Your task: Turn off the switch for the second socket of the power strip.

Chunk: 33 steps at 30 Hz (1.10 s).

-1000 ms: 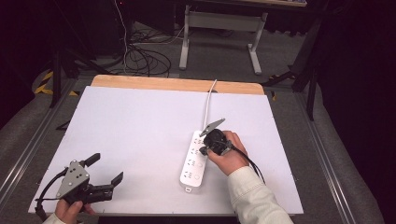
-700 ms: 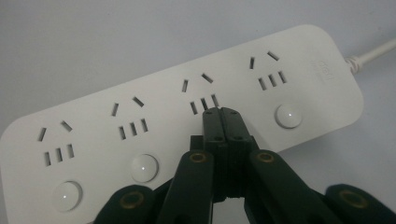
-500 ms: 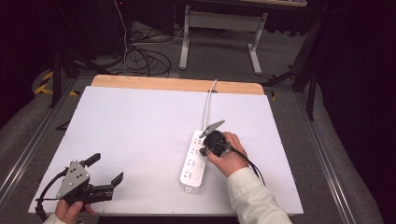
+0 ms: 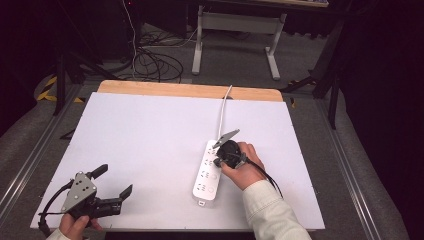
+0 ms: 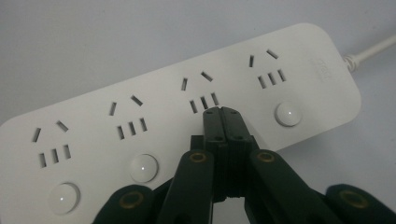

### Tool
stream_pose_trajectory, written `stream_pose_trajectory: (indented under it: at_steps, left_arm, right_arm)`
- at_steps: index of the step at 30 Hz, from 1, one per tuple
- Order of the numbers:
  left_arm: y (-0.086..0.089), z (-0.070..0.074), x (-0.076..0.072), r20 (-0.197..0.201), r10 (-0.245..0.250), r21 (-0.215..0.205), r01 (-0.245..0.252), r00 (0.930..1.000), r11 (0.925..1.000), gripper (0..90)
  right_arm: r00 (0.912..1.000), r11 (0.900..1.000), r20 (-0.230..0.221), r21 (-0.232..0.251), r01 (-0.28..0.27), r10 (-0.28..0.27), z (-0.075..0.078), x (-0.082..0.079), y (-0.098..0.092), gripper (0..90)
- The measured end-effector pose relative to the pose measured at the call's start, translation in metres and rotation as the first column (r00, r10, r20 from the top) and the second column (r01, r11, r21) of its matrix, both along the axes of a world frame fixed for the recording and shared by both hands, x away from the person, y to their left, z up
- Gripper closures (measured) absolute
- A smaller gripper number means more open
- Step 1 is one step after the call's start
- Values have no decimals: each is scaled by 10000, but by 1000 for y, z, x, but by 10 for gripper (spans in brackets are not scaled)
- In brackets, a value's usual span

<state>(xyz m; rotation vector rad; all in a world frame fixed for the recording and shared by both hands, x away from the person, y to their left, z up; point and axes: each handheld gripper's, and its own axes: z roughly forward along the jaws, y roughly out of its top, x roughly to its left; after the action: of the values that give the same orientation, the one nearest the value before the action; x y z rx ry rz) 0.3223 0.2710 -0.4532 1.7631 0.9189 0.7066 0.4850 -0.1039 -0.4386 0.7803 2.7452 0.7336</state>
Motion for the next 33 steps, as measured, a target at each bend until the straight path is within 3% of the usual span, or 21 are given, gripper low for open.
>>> stream_pose_trajectory:
  at_steps: [18, 22, 23, 25, 29, 33]
  left_arm:
    - [-1, 0, 0, -9, -26, 21, 26, 10000, 10000, 50]
    - [-1, 0, 0, -2, -11, 33, 11, 10000, 10000, 50]
    - [-1, 0, 0, -18, -14, 17, 14, 10000, 10000, 50]
    - [0, 0, 1, -31, 19, -16, -19, 10000, 10000, 49]
    - [0, 0, 1, -40, -5, -21, 5, 10000, 10000, 49]
    - [0, 0, 1, -21, 8, -14, -8, 10000, 10000, 49]
  right_arm:
    - [9999, 9999, 80, -81, 70, -70, -1, -2, 1, 900]
    - [9999, 9999, -110, 91, 114, -113, -1, 0, 0, 900]
    - [9999, 9991, -8, 386, 151, -151, 1, -1, -2, 900]
    - [9998, 9998, 186, 216, 47, -51, 2, -2, -2, 900]
    - [9995, 9967, 316, 803, -67, 42, 6, -5, -3, 900]
    - [9982, 9956, 586, 910, -200, 147, 16, -9, -2, 900]
